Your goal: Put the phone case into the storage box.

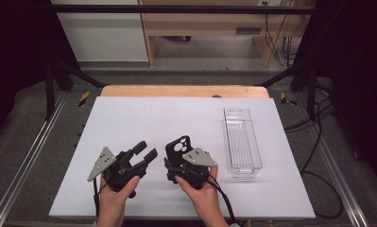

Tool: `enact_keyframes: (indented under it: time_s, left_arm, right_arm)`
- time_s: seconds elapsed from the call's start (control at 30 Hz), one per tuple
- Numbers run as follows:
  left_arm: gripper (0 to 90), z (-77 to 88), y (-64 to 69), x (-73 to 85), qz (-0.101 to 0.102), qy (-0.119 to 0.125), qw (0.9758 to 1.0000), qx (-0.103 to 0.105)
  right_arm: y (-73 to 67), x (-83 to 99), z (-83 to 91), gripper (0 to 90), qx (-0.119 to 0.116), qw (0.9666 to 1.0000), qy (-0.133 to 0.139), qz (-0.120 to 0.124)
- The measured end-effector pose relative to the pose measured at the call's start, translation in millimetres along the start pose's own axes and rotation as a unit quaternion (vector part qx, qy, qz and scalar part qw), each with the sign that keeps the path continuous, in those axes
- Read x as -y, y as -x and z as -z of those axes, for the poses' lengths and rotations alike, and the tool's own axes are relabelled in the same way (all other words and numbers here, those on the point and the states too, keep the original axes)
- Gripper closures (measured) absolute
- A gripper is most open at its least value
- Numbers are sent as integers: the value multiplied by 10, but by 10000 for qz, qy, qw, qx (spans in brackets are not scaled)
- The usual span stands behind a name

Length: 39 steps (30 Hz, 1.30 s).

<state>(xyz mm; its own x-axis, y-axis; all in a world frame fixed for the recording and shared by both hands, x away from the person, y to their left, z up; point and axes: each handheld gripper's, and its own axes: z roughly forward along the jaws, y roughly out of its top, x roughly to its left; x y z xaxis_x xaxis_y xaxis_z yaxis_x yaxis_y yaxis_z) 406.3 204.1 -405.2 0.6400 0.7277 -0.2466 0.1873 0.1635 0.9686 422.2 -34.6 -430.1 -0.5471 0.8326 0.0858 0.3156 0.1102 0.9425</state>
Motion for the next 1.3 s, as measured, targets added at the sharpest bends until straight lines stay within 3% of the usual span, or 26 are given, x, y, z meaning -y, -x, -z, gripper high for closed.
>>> enact_keyframes:
  time_s: [0.13,0.23,0.37,0.53,0.8,0.97,1.13,1.3]
  left_arm:
    - [284,28,-199,18,-56,-184,9988,-453]
    - [182,50,-336,21,-199,-367,9964,-744]
    - [131,106,-463,27,-415,-516,9922,-1052]
    - [110,227,-555,73,-696,-669,9878,-1221]
    - [79,592,-667,197,-860,-831,9831,-1386]
    - [72,762,-803,199,-715,-716,9826,-1556]
    - [66,774,-888,208,-748,-742,9809,-1632]
    - [61,793,-936,214,-667,-739,9813,-1649]
  right_arm:
    - [56,-9,6,144,53,10000,7,-53]
    - [86,-10,13,145,99,9999,17,-72]
    - [135,-12,21,144,166,9998,23,-66]
    - [212,-18,71,145,287,9995,102,-113]
    - [320,-53,122,145,366,9990,166,-176]
    - [352,-109,146,145,429,9986,232,-216]
    - [437,-228,181,145,571,9978,314,-141]
    - [605,-461,245,145,627,9972,367,-162]
